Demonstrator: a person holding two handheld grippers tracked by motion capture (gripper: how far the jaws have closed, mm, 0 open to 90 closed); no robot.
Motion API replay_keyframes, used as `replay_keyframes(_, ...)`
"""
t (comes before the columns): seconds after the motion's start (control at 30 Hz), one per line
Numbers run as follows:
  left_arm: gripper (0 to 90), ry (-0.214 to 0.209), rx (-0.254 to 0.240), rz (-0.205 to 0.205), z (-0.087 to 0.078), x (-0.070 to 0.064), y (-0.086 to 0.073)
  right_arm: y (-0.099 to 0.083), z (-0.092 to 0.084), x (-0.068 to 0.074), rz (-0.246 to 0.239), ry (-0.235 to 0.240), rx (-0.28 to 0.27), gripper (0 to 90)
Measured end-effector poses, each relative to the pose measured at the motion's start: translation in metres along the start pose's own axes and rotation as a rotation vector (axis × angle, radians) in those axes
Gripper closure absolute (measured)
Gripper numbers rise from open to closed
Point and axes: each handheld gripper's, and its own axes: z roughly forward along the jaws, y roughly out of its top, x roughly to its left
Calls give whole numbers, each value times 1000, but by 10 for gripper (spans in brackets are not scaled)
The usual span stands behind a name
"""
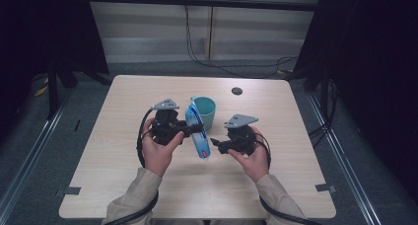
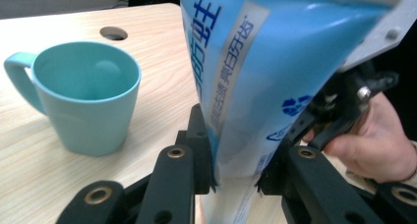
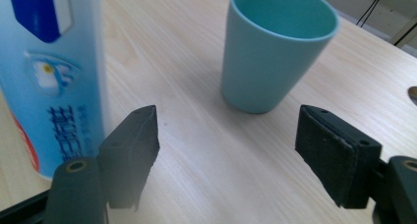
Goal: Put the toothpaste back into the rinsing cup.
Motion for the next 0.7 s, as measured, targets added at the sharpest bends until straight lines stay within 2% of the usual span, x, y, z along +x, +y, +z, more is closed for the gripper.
replay_keyframes(0.03,733,5,0,2,0,0,0,1,1,3,0,21,-3,282)
replay_keyframes(0.07,733,18,1,5,0,-1,0,3,2,8,-5,26,-12,357)
replay_keyframes(0.1,733,19,-5,-5,-1,0,0,3,2,8,-5,26,-12,357)
replay_keyframes(0.13,734,14,-12,-11,-1,2,-1,2,2,10,1,35,-15,400)
replay_keyframes(0.2,734,7,-18,-16,-3,3,-2,2,2,12,15,45,-28,410)
replay_keyframes(0.23,734,4,-20,-12,-4,3,-2,2,2,12,16,41,-22,380)
replay_keyframes(0.27,734,0,-19,-15,-4,3,-2,3,1,10,-7,-39,-6,389)
replay_keyframes(0.33,734,-8,-25,-17,-4,2,-2,3,0,7,3,-41,-10,379)
replay_keyframes(0.37,733,-12,-27,-16,-4,2,-2,4,1,5,29,-9,-8,349)
replay_keyframes(0.43,733,-24,-39,-25,-3,2,-1,5,3,6,7,-6,4,362)
replay_keyframes(0.47,732,-23,-36,-23,-2,1,-1,6,5,10,2,20,3,431)
replay_keyframes(0.53,732,-19,-44,-18,-1,0,0,6,5,12,-3,8,0,452)
replay_keyframes(0.6,731,-23,-55,-27,-2,1,0,5,5,15,2,33,-36,485)
replay_keyframes(0.7,730,-28,-72,-43,-3,2,-1,6,6,21,1,81,-43,543)
